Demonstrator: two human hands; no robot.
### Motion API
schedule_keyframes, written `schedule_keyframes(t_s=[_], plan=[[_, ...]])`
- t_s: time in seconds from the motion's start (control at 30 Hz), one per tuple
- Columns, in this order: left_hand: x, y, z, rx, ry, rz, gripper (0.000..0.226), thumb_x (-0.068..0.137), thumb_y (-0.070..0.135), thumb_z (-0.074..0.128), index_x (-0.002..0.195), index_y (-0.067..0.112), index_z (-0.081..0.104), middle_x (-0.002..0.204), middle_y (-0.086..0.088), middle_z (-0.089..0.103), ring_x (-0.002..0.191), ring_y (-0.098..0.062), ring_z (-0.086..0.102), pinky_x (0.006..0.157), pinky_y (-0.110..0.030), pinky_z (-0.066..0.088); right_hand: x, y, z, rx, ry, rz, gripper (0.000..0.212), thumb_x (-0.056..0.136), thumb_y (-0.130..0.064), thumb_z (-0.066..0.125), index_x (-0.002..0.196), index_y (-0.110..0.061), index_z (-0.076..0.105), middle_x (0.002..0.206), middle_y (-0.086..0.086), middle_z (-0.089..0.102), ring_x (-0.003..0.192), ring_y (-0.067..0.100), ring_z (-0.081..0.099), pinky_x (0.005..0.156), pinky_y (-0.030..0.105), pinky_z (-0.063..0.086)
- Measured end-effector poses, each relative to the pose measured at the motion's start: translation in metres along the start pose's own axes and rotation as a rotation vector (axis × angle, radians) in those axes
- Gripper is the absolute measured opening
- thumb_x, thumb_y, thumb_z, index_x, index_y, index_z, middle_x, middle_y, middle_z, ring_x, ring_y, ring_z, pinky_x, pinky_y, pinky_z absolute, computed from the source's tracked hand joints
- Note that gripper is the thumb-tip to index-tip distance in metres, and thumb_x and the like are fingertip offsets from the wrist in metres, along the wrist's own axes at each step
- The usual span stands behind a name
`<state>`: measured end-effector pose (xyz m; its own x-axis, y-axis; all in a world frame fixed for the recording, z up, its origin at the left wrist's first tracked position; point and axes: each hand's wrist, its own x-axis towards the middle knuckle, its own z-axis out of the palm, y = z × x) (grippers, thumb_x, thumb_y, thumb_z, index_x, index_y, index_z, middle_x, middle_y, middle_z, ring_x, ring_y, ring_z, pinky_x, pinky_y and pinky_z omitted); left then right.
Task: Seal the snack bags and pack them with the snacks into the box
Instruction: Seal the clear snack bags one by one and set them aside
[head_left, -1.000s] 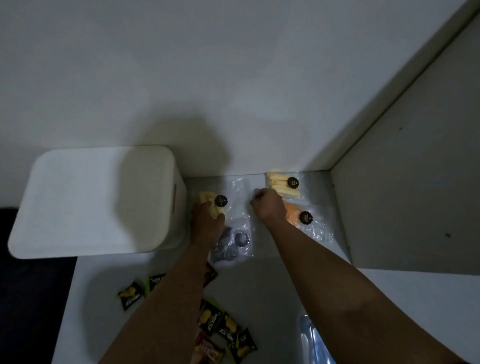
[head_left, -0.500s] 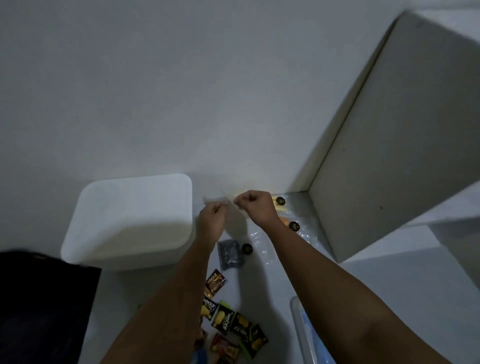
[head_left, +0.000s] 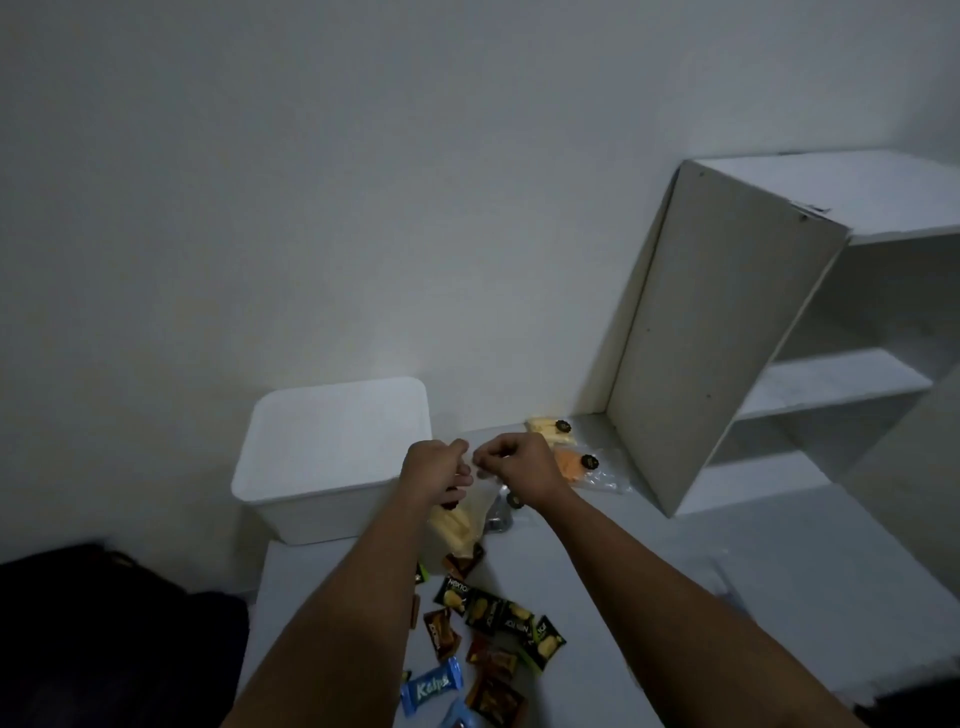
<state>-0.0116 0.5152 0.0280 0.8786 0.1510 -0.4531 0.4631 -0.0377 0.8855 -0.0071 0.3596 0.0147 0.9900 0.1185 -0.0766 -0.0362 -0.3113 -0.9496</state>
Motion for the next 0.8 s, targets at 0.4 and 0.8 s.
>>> schedule_keyframes(t_s=[0.4, 0.8], plan=[[-0.045, -0.013, -0.022, 0.257, -0.006, 0.125, 0.027, 0.091, 0.02, 0.061, 0.084, -0.004, 0.069, 0.085, -0.017, 0.075, 0.072, -0.024, 0.073, 0.066, -0.034, 0.06, -0.037, -0.006, 0.014, -0.221, 0.204, 0.122, 0.022, 0.086, -0.008, 0.072, 0.079, -0.026, 0.062, 0.08, 0.003, 0.074, 0.072, 0.019, 0.074, 0.062, 0.033, 0.057], [-0.054, -0.042, -0.041, 0.37, 0.186, 0.323, 0.031, 0.093, 0.048, 0.062, 0.102, 0.018, 0.065, 0.101, 0.003, 0.068, 0.092, -0.016, 0.064, 0.083, -0.037, 0.053, -0.043, -0.015, -0.001, 0.029, -0.015, 0.241, 0.015, 0.098, -0.014, 0.062, 0.095, -0.012, 0.077, 0.101, 0.007, 0.074, 0.084, 0.017, 0.069, 0.071, 0.032, 0.051]])
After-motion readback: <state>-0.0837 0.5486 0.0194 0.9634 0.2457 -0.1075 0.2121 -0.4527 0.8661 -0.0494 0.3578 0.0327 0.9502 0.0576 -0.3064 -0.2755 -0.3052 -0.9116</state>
